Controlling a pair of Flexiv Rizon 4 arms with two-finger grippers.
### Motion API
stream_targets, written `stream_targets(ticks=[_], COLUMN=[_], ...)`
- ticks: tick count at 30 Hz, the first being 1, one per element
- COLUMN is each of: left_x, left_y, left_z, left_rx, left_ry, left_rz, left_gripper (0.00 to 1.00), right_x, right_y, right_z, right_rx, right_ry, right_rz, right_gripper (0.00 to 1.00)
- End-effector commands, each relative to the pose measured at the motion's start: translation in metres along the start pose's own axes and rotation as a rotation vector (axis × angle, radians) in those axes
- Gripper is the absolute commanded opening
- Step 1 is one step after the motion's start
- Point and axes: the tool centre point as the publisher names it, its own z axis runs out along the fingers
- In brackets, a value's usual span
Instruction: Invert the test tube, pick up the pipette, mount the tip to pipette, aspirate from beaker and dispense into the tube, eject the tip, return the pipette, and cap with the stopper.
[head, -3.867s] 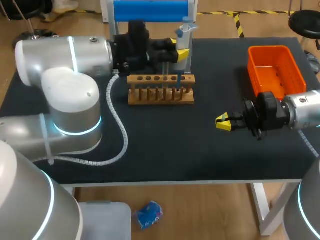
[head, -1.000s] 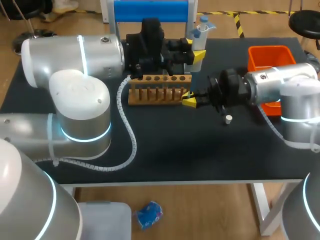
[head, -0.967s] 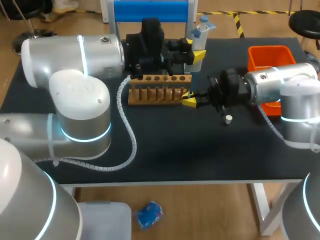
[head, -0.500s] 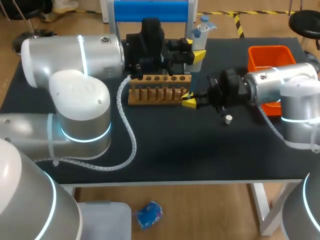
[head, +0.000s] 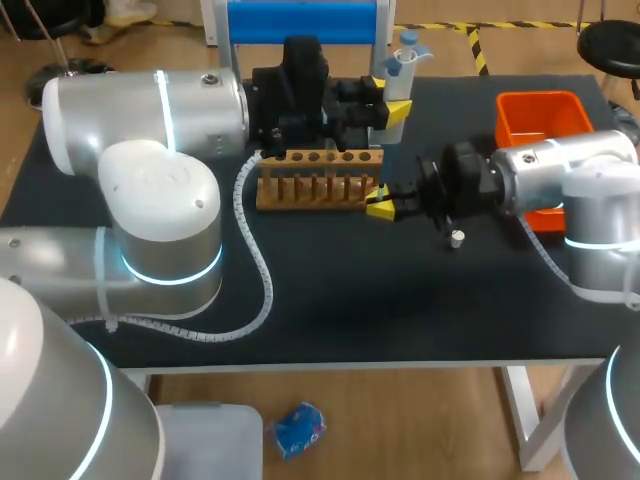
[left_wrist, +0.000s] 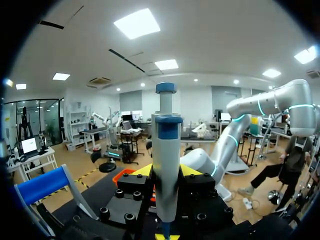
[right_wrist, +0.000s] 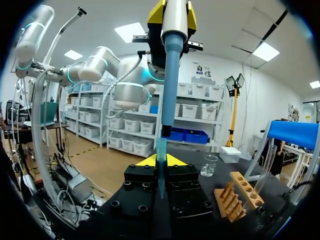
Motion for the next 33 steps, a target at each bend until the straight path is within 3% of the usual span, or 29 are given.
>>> stream_targets(ticks=[1, 12, 33], left_x=[-0.0004, -0.0004, -0.0004], left_y=[0.0001, 0.0001, 0.0001], left_z=[0.0007, 0.0007, 0.0007], left_rx=[0.002, 0.002, 0.002], left_ry=[0.001, 0.001, 0.001], left_rz=[-0.001, -0.001, -0.001], left_gripper=[0.00, 0.00, 0.00], right_x=[0.0022, 0.0029, -0.0017], right_y=[0.0033, 0.0097, 0.0014], right_z=[-0.0031, -0.0045, -0.0008], right_rx=[0.002, 0.001, 0.006], right_ry=[-0.003, -0.001, 0.006], right_rz=[-0.005, -0.021, 0.005], right_gripper=[0.00, 0.00, 0.00])
